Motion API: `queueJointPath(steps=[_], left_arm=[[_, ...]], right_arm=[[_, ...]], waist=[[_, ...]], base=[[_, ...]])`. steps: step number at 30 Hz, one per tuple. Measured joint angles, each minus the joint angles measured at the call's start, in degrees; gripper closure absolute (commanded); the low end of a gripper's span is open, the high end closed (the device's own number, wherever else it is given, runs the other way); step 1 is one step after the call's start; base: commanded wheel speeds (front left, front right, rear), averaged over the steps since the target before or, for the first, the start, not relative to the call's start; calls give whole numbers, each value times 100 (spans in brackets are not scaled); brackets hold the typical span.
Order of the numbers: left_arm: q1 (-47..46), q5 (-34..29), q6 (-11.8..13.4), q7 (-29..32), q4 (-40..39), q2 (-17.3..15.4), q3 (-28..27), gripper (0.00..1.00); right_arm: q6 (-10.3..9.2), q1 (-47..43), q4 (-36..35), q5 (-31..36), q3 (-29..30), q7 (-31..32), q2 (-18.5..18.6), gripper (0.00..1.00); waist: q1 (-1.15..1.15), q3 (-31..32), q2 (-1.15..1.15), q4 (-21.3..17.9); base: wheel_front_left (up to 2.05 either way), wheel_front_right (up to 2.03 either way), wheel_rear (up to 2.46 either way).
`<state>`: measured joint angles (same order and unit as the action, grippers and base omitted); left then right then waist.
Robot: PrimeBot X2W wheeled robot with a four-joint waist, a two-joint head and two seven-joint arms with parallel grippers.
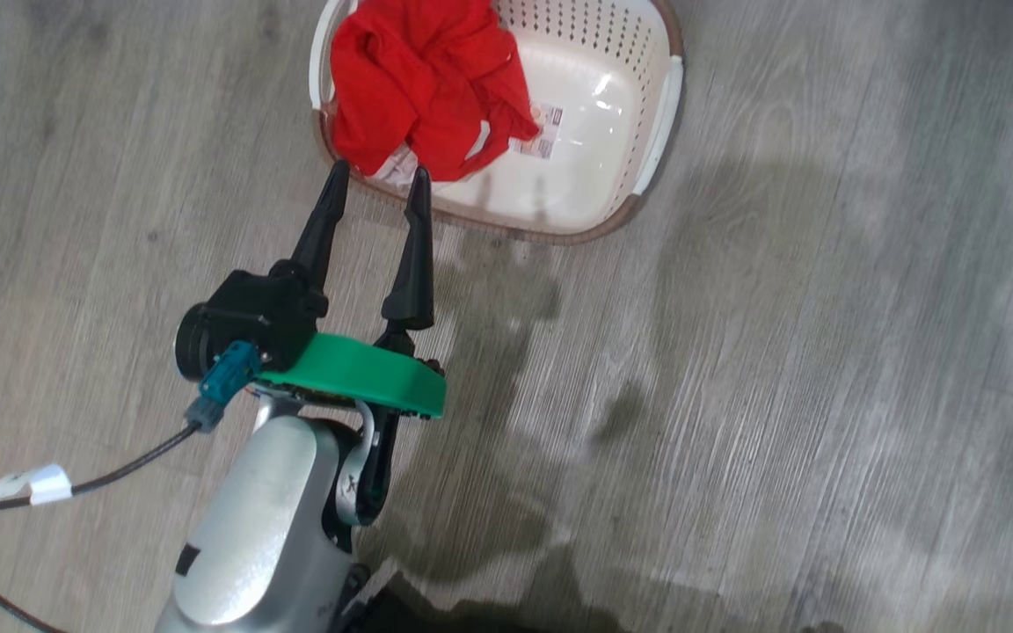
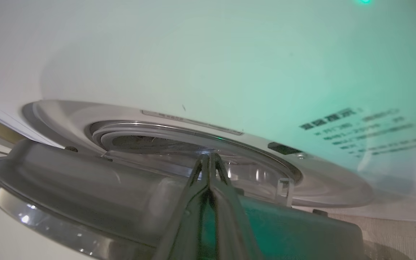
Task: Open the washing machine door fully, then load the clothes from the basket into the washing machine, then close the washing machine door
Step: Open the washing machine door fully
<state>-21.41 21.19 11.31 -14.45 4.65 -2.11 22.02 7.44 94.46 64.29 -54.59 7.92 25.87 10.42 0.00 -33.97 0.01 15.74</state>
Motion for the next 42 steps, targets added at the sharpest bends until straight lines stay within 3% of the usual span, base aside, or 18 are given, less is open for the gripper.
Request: queueJointPath(steps=[28, 42], left_arm=[[842, -167, -3, 0, 231, -8, -24, 0], [1021, -311, -52, 0, 281, -13, -187, 0]], right_arm=[[0, -2739, -664, -1500, -113, 918, -189, 100], [0, -3239, -831, -1817, -379, 977, -438, 100]], waist=[[0, 1695, 0, 98], [-1, 2081, 0, 377]], base=[[0, 0, 0], [0, 0, 0]])
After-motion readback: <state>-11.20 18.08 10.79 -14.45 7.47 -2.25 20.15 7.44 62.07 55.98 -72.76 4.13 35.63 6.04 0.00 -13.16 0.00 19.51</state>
